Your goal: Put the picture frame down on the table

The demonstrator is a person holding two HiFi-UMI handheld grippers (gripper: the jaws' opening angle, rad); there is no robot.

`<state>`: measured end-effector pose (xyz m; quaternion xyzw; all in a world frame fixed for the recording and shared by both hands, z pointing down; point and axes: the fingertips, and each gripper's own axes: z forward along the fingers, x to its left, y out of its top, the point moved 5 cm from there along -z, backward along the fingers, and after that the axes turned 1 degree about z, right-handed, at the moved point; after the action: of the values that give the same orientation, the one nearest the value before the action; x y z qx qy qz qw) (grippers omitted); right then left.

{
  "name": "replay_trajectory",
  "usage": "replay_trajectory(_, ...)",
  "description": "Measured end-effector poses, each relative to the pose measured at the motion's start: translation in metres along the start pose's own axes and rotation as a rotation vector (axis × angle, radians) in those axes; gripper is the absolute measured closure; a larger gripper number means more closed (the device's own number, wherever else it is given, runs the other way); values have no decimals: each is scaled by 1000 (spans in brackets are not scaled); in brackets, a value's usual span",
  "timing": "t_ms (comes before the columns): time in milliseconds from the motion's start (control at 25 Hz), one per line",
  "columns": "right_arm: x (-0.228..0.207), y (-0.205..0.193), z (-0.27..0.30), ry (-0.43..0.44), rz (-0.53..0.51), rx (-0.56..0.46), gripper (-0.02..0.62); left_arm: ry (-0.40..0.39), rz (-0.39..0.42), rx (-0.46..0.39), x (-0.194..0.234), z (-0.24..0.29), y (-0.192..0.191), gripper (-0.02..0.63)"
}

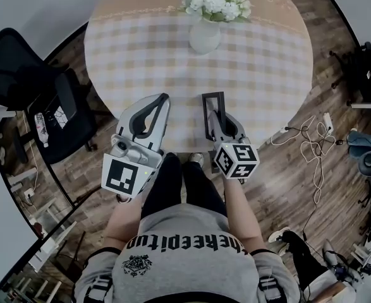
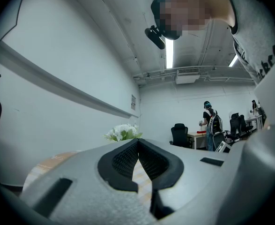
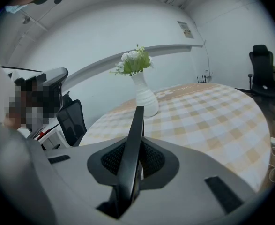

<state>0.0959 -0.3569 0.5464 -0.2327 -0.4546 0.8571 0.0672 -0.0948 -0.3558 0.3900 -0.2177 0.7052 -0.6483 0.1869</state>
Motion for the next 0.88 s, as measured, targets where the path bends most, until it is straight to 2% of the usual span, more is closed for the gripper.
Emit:
replay_trajectory(400, -32, -3, 3, -65, 21, 100, 534, 2, -8, 11, 4, 1, -1, 589)
replay_trajectory(640, -44, -7, 2, -95, -5, 120, 504, -1, -25, 37, -1, 2, -4, 589)
replay_trajectory(800, -50, -9, 1, -105, -7, 125, 493, -1, 13, -4, -2, 4, 0, 589)
replay_trajectory(880, -53, -10, 1, -108, -13, 129, 488, 1, -6, 29, -4, 3, -3, 589)
